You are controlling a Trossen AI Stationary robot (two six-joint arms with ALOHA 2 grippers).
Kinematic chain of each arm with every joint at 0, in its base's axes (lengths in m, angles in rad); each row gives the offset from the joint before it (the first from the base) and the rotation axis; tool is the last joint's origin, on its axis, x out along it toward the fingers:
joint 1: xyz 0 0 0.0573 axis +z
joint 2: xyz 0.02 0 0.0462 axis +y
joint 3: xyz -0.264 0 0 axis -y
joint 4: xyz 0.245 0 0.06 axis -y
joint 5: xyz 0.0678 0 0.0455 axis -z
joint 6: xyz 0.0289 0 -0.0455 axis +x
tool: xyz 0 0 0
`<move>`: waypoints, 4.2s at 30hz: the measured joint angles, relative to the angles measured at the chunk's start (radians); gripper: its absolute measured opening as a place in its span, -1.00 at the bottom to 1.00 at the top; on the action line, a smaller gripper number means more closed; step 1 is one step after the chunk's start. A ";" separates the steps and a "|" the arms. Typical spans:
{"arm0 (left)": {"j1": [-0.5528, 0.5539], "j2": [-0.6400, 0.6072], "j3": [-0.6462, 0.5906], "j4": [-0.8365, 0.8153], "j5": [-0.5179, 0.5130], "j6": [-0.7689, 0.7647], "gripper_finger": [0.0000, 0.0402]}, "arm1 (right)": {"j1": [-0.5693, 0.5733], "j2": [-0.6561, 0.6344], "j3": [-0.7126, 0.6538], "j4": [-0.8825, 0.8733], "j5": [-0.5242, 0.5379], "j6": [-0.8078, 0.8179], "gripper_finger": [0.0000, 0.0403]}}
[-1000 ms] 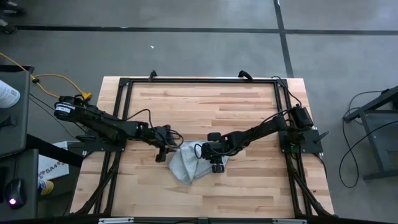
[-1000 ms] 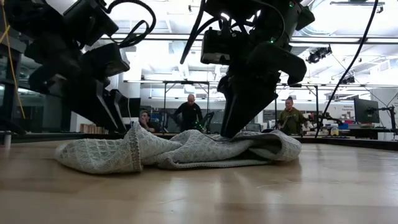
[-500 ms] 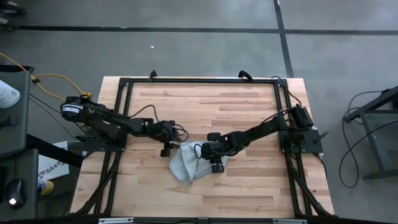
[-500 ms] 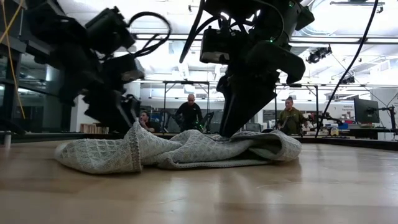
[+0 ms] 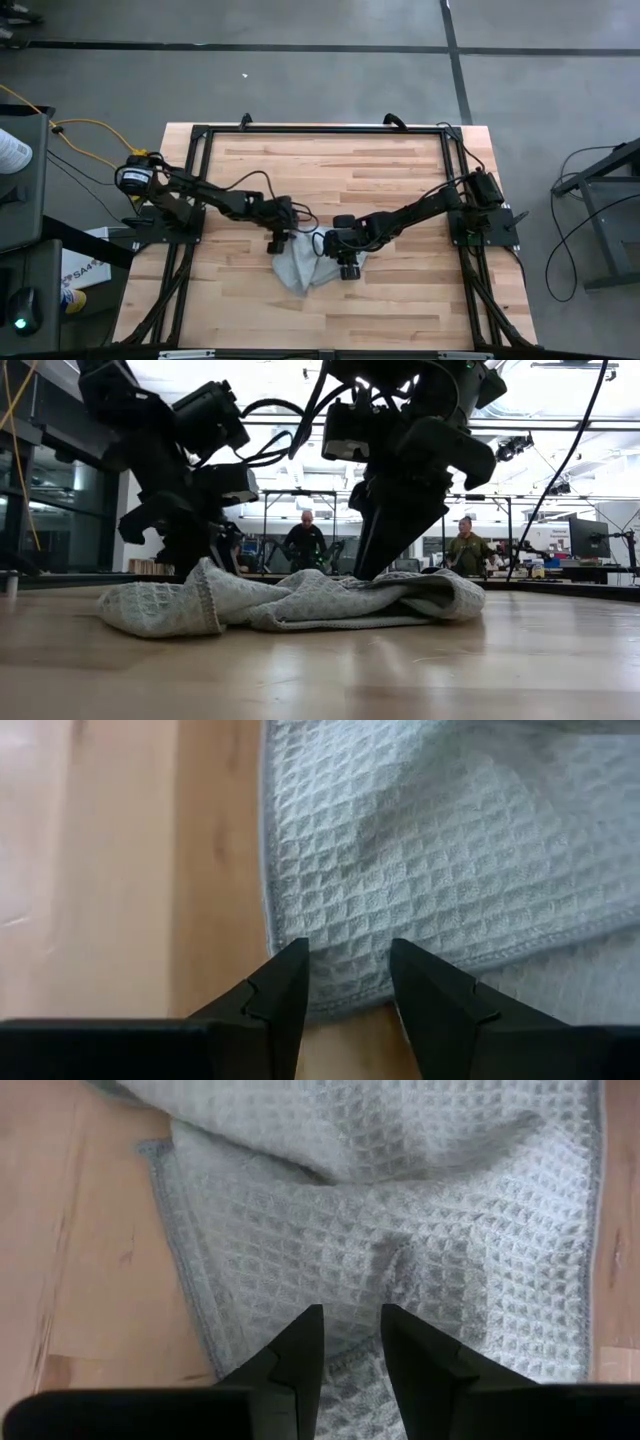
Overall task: Fold microfiber towels
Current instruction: Fold the gray microfiber towel
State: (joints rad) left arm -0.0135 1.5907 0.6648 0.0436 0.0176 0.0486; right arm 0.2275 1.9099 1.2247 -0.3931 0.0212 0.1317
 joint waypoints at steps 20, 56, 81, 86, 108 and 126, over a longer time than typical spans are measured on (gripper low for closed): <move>0.034 -0.005 0.019 -0.097 -0.034 -0.007 -0.29 | 0.002 0.000 0.000 -0.014 0.003 0.000 -0.52; 0.091 -0.002 0.017 -0.118 0.128 -0.030 -0.46 | 0.002 0.000 0.000 -0.014 -0.002 0.030 -0.52; 0.032 -0.001 0.017 -0.151 -0.011 0.029 -0.37 | 0.002 0.000 0.000 -0.030 0.015 0.048 -0.52; 0.032 -0.001 0.017 -0.151 -0.011 0.026 -0.37 | 0.002 0.000 0.000 -0.045 0.105 0.021 -0.52; 0.032 -0.001 0.017 -0.150 -0.010 0.020 -0.37 | 0.002 -0.038 0.001 -0.050 0.129 0.002 -0.52; 0.033 -0.001 0.017 -0.150 -0.010 0.020 -0.37 | -0.005 -0.016 -0.004 -0.076 0.097 0.028 -0.52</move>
State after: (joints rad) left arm 0.0192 1.5894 0.6815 -0.1066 0.0078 0.0685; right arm 0.2222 1.8934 1.2209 -0.4690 0.1183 0.1597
